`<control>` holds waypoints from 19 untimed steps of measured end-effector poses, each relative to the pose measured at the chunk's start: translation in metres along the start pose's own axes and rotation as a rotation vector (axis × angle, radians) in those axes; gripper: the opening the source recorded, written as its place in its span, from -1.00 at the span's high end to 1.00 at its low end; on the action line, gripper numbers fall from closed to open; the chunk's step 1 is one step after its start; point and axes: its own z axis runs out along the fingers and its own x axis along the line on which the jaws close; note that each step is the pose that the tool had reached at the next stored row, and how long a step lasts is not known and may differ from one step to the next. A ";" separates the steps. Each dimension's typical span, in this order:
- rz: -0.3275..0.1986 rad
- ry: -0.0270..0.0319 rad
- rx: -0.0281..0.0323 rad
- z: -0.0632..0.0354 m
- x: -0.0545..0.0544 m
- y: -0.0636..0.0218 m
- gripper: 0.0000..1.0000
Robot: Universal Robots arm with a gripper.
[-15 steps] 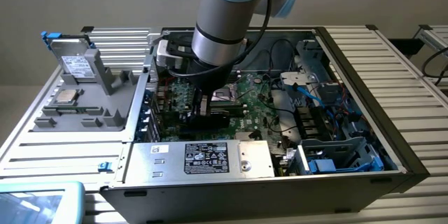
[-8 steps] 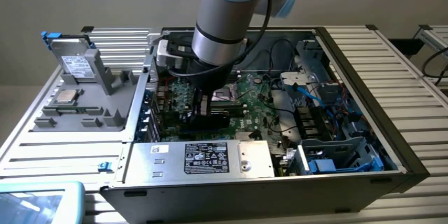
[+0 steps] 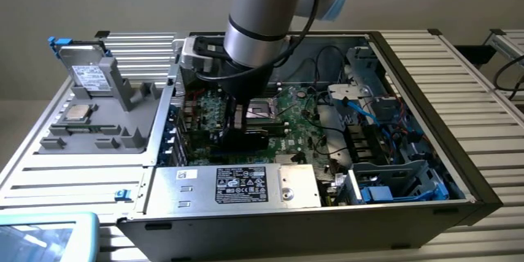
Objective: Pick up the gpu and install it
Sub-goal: 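Insert the gpu into the slot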
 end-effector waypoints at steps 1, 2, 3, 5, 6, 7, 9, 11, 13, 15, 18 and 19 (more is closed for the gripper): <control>0.000 0.0000 0.0000 -0.0024 0.000 0.0006 0.17; 0.000 0.0002 0.0000 -0.0052 -0.001 0.0013 0.17; 0.000 0.0004 0.0000 -0.0080 -0.001 0.0019 0.17; 0.001 0.0026 0.0001 -0.0138 -0.003 0.0034 0.17; 0.001 0.0050 0.0001 -0.0166 -0.003 0.0040 0.17; 0.002 0.0075 0.0003 -0.0190 -0.003 0.0046 0.21; 0.003 0.0131 0.0005 -0.0219 -0.004 0.0052 0.34; 0.003 0.0232 0.0081 -0.0222 -0.005 0.0054 0.58; 0.002 0.0376 0.0316 -0.0221 -0.006 0.0053 0.70; -0.001 0.0513 0.0639 -0.0221 -0.006 0.0054 0.76; -0.004 0.0671 0.1103 -0.0219 -0.009 0.0054 0.76; -0.004 0.0689 0.1179 -0.0214 -0.011 0.0054 0.76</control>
